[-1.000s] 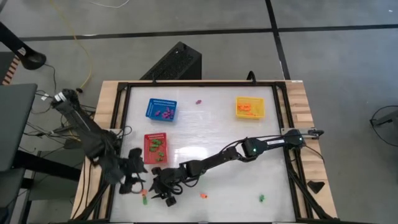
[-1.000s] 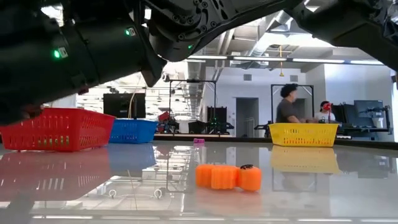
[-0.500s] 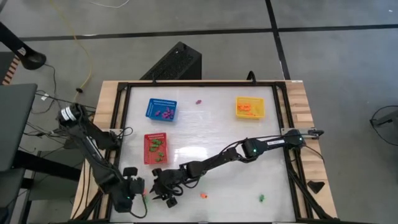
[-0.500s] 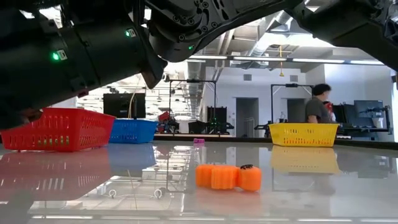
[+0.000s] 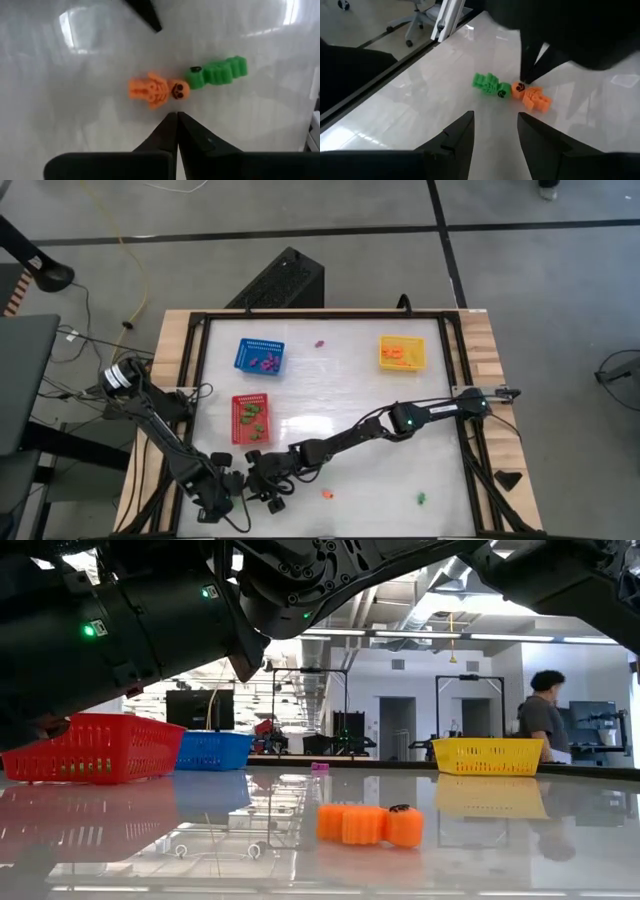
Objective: Sort Halloween decoration
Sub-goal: Put the orange skeleton toy into the yellow bin
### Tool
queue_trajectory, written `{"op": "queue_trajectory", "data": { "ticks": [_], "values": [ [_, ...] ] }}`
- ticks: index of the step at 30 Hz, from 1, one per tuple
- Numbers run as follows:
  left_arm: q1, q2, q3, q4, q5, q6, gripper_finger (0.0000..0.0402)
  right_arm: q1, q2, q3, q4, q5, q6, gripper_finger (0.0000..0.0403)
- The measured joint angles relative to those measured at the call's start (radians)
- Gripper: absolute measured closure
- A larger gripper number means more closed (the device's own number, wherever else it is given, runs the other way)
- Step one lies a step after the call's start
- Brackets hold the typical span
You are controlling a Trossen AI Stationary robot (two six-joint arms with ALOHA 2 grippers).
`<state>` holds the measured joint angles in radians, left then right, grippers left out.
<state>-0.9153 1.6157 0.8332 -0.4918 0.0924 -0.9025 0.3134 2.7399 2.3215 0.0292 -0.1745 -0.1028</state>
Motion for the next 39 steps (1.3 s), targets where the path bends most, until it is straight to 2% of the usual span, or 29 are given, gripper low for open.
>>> {"op": "queue_trajectory", "data": {
  "ticks": [6, 11, 28, 34, 39],
  "values": [
    [0.054, 0.005, 0.007, 0.003, 0.014, 0.098, 0.0401, -0.001, 0.0, 0.0, 0.0, 0.002, -0.003, 0.0223],
    [0.082, -0.001, 0.006, -0.001, 0.014, 0.114, 0.0401, -0.003, 0.0, 0.0, -0.007, 0.024, -0.003, 0.0223],
    [0.084, 0.0, 0.023, -0.044, 0.016, 0.167, 0.0402, -0.003, -0.001, 0.0, -0.039, 0.027, -0.036, 0.0223],
    [0.085, 0.0, 0.059, -0.125, -0.027, 0.212, 0.0401, -0.003, -0.047, 0.0, -0.136, 0.041, -0.086, 0.0223],
    [0.091, -0.001, 0.063, -0.101, -0.027, 0.248, 0.0401, -0.008, -0.055, 0.0, -0.167, 0.042, -0.101, 0.0223]
  ]
}}
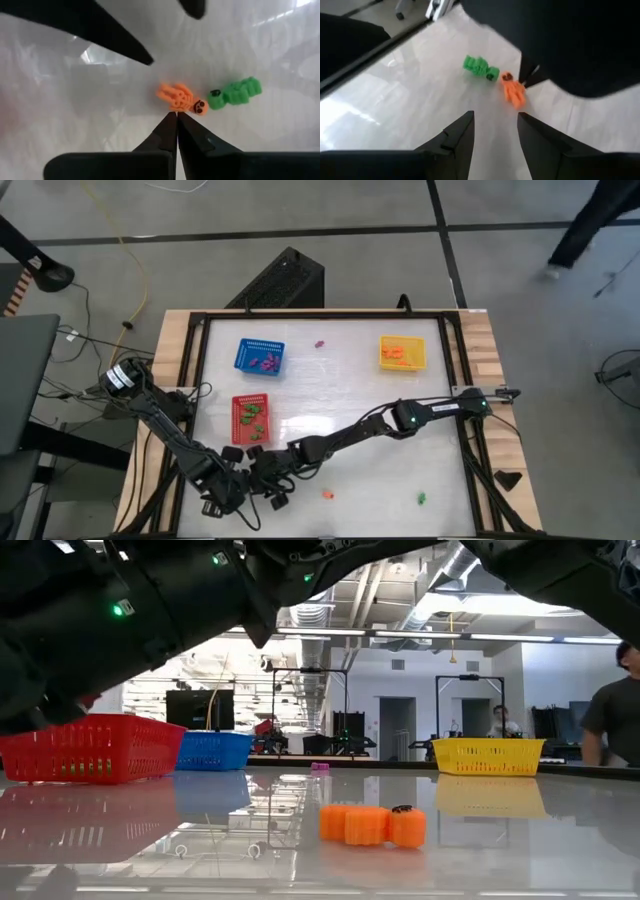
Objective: Sort Halloween decoration
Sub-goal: Put the orange skeleton toy into the yellow bin
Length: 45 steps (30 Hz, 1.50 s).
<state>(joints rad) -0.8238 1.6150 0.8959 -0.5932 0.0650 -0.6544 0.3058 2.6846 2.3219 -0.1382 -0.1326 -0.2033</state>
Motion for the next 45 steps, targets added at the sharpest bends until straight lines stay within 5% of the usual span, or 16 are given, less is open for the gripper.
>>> {"op": "queue_trajectory", "data": {
  "ticks": [8, 23, 33, 45],
  "values": [
    [0.0, 0.0, -0.008, 0.087, 0.007, 0.032, 0.0401, 0.016, -0.033, 0.0, -0.114, 0.007, -0.015, 0.0223],
    [-0.034, -0.032, -0.008, 0.059, -0.044, 0.044, 0.0401, 0.022, -0.033, 0.0, -0.074, 0.029, -0.031, 0.0223],
    [-0.105, -0.163, -0.008, -0.158, -0.059, -0.154, 0.0401, 0.023, -0.011, -0.001, 0.138, -0.005, -0.018, 0.0223],
    [-0.173, -0.243, -0.008, -0.221, -0.238, -0.274, 0.0401, 0.011, 0.108, -0.002, 0.427, -0.046, 0.055, 0.0223]
  ]
}}
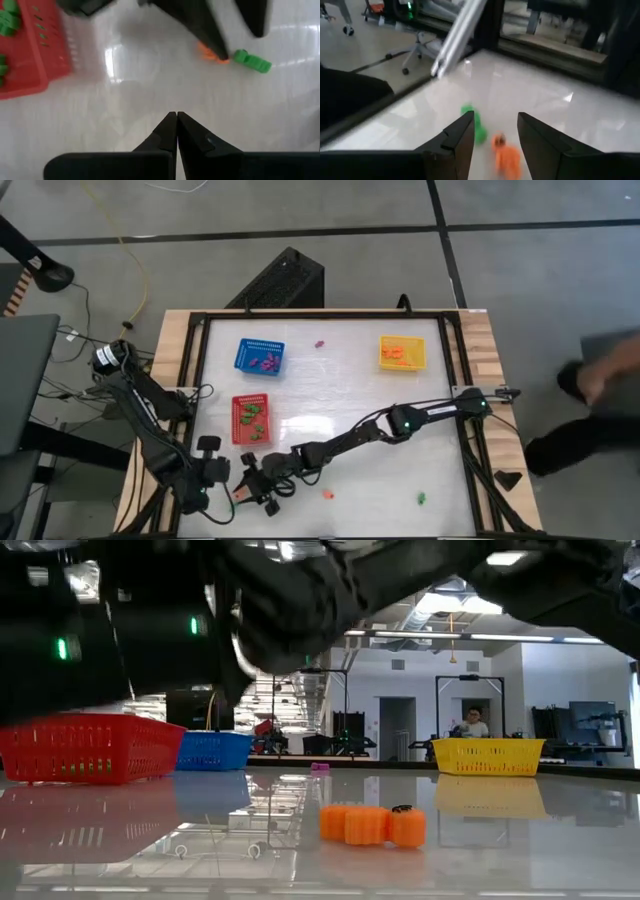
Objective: Sort Halloween decoration
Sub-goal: Put the orange skeleton toy into the yellow bin
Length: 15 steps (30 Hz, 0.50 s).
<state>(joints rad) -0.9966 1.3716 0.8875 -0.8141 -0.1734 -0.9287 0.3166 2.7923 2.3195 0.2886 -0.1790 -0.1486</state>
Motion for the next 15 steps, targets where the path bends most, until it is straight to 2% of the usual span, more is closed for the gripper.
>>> {"op": "queue_trajectory", "data": {
  "ticks": [4, 15],
  "values": [
    [0.0, 0.002, 0.0, 0.0, -0.014, 0.002, 0.0401, -0.019, 0.047, -0.001, 0.042, -0.001, 0.06, 0.0223],
    [0.001, 0.002, 0.0, 0.004, -0.033, -0.001, 0.0401, -0.051, 0.056, 0.003, -0.043, -0.008, 0.095, 0.0223]
  ]
}}
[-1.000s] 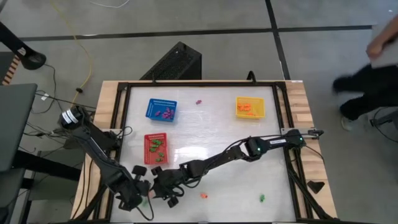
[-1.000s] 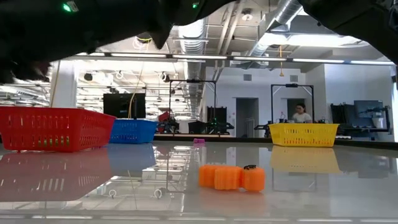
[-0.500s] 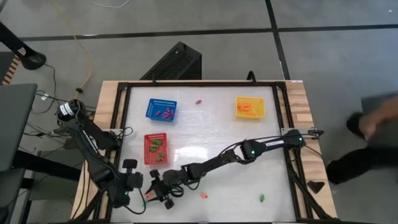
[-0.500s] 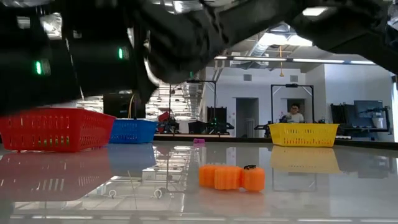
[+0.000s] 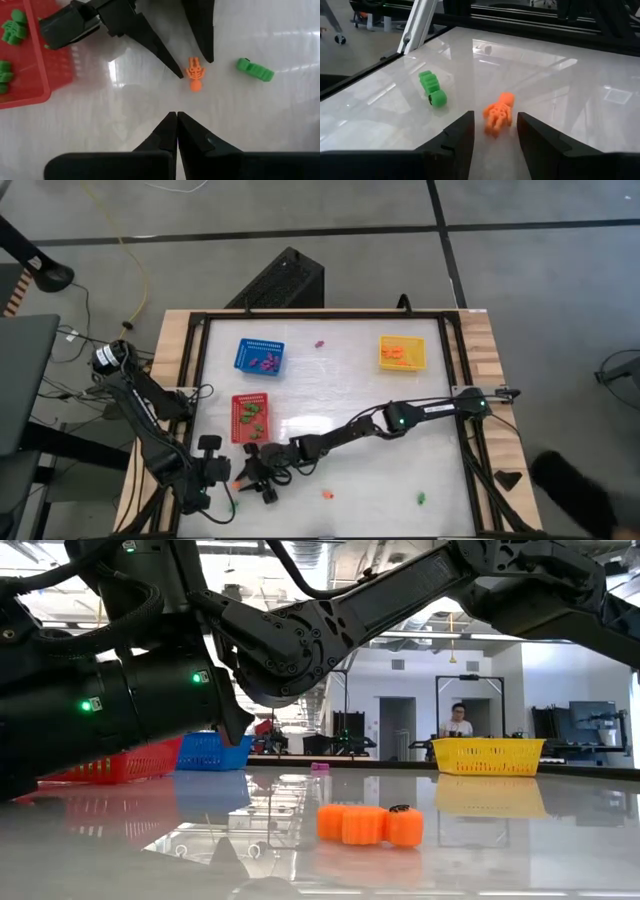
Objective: Sort Halloween decoration
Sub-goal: Put the orange skeleton toy into the yellow bin
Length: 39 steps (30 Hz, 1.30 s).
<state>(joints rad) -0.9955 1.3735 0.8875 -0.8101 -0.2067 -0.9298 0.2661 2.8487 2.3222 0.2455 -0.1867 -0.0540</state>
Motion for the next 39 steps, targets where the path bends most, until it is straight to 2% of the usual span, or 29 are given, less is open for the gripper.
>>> {"op": "queue_trajectory", "data": {
  "ticks": [4, 7, 12, 17, 22, 26, 33, 39],
  "values": [
    [0.0, 0.0, 0.0, -0.001, -0.01, 0.001, 0.0401, 0.0, 0.0, -0.001, 0.016, 0.0, 0.001, 0.0229],
    [0.0, 0.0, 0.0, -0.001, -0.017, 0.001, 0.0401, 0.0, 0.0, -0.001, 0.029, 0.006, 0.005, 0.025],
    [0.0, 0.0, 0.0, 0.0, -0.022, 0.001, 0.0401, 0.0, 0.001, -0.002, 0.044, 0.016, 0.025, 0.0315],
    [0.0, 0.0, 0.0, 0.0, -0.07, 0.027, 0.0401, 0.0, -0.001, -0.003, 0.047, 0.004, 0.03, 0.038],
    [0.001, 0.0, 0.0, -0.001, -0.098, 0.062, 0.0401, 0.0, -0.054, -0.007, -0.036, -0.127, 0.068, 0.0385],
    [0.018, 0.0, 0.0, -0.003, -0.121, 0.105, 0.0401, -0.003, -0.177, -0.007, -0.282, -0.2, 0.005, 0.0381],
    [0.1, 0.0, 0.0, -0.003, -0.149, 0.205, 0.0401, -0.049, -0.471, 0.0, -0.878, -0.209, -0.205, 0.0383],
    [0.161, 0.0, 0.0, 0.002, -0.196, 0.264, 0.0401, -0.169, -0.687, -0.005, -1.343, -0.21, -0.251, 0.0382]
  ]
}}
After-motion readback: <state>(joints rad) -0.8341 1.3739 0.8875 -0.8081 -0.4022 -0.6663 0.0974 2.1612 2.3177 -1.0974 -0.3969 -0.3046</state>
